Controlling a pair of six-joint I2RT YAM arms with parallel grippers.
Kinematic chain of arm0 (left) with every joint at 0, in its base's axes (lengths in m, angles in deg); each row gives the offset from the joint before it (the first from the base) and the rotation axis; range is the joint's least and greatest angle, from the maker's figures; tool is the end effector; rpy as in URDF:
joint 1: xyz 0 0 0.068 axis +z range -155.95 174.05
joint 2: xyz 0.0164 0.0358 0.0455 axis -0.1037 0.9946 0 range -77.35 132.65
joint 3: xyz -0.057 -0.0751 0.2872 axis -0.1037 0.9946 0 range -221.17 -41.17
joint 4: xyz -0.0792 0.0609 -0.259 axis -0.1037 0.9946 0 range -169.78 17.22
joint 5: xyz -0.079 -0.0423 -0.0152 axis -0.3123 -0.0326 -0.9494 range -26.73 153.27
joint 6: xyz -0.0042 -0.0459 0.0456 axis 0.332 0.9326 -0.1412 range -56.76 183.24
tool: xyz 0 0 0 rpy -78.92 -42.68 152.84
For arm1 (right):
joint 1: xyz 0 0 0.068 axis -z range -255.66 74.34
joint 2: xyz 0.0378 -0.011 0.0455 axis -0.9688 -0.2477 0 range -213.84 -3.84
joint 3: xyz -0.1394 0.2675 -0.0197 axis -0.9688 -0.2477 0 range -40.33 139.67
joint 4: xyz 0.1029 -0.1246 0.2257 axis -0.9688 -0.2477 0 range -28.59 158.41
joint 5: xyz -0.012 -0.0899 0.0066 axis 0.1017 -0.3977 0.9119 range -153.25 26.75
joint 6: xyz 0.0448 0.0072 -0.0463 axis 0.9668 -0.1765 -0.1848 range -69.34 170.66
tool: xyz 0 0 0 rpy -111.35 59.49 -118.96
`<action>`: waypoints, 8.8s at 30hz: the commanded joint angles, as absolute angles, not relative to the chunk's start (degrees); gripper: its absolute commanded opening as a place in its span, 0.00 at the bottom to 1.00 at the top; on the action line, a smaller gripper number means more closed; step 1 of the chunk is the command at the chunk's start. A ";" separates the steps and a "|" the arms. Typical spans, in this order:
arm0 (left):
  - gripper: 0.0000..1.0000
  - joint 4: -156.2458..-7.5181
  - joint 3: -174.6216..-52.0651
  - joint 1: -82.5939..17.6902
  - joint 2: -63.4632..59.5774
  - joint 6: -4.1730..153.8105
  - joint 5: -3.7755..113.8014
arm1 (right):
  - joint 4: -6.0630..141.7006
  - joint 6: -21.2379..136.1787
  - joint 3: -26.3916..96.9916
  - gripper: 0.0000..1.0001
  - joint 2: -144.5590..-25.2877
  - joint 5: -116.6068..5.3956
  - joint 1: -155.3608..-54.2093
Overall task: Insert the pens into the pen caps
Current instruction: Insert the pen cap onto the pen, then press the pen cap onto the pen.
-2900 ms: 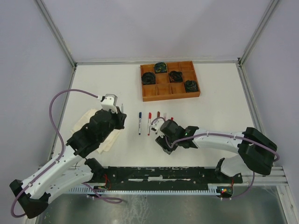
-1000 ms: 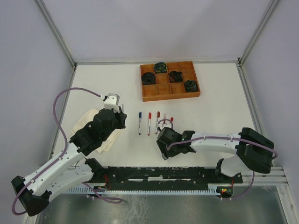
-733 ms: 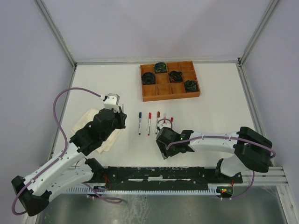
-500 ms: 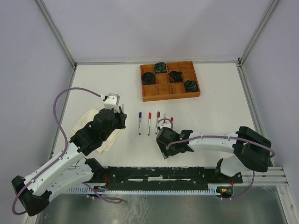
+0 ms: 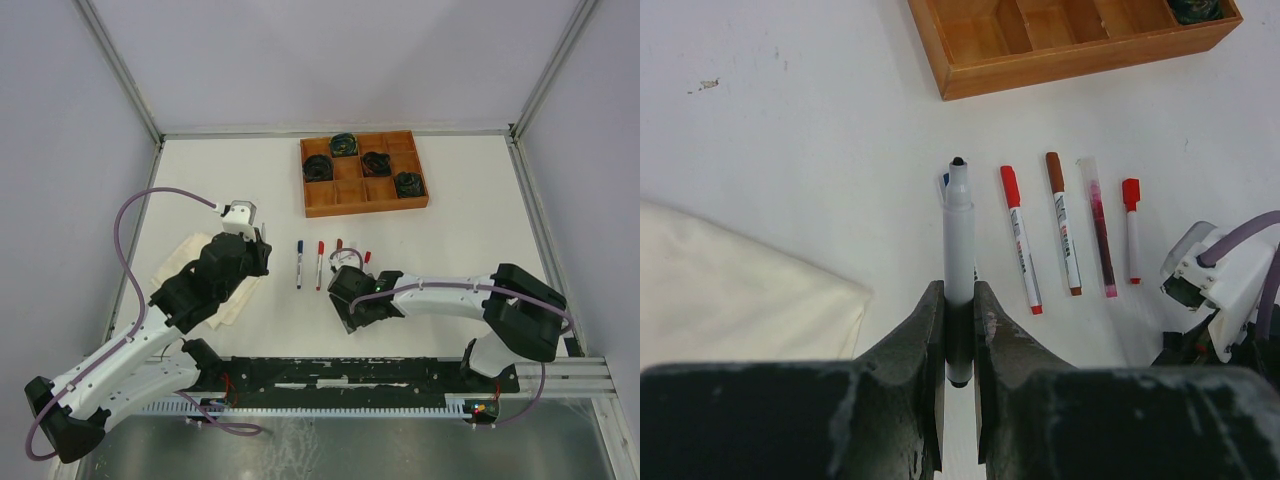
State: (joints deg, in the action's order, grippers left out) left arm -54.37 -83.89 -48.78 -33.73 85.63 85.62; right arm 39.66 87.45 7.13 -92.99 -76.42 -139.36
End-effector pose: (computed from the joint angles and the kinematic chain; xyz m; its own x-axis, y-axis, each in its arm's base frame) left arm 0.1439 -0.1070 0.3189 -0.4449 -0.0680 -0.8930 0.2265 0.9562 -0.1857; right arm 0.1399 0.2573 0.1621 -0.8369 -0.3772 -0.3967 -0.4219 0.9062 0.0286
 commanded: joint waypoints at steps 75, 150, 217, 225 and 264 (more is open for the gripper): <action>0.03 -63.56 -82.06 -48.75 -38.56 87.28 74.00 | 53.01 80.40 4.82 0.00 -69.01 -72.99 -136.39; 0.03 -90.15 -80.62 -68.99 -26.76 87.41 62.35 | 88.78 93.36 -4.21 0.00 -46.55 -79.17 -136.30; 0.03 -92.38 -80.37 -69.00 -31.10 89.34 69.87 | 76.15 90.43 -2.18 0.30 -50.92 -63.66 -136.61; 0.03 -92.35 -80.29 -69.06 -30.61 89.52 69.60 | 72.03 88.31 -0.28 0.38 -47.83 -66.07 -136.59; 0.03 -92.03 -81.05 -69.05 -27.68 89.25 62.57 | 64.43 84.08 17.78 0.53 -57.43 -78.23 -136.64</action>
State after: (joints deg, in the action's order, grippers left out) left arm -88.93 -79.24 -69.28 -27.29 87.58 63.37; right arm 64.40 84.39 15.61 -57.32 -79.08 -136.41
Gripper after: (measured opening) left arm 0.185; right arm 0.543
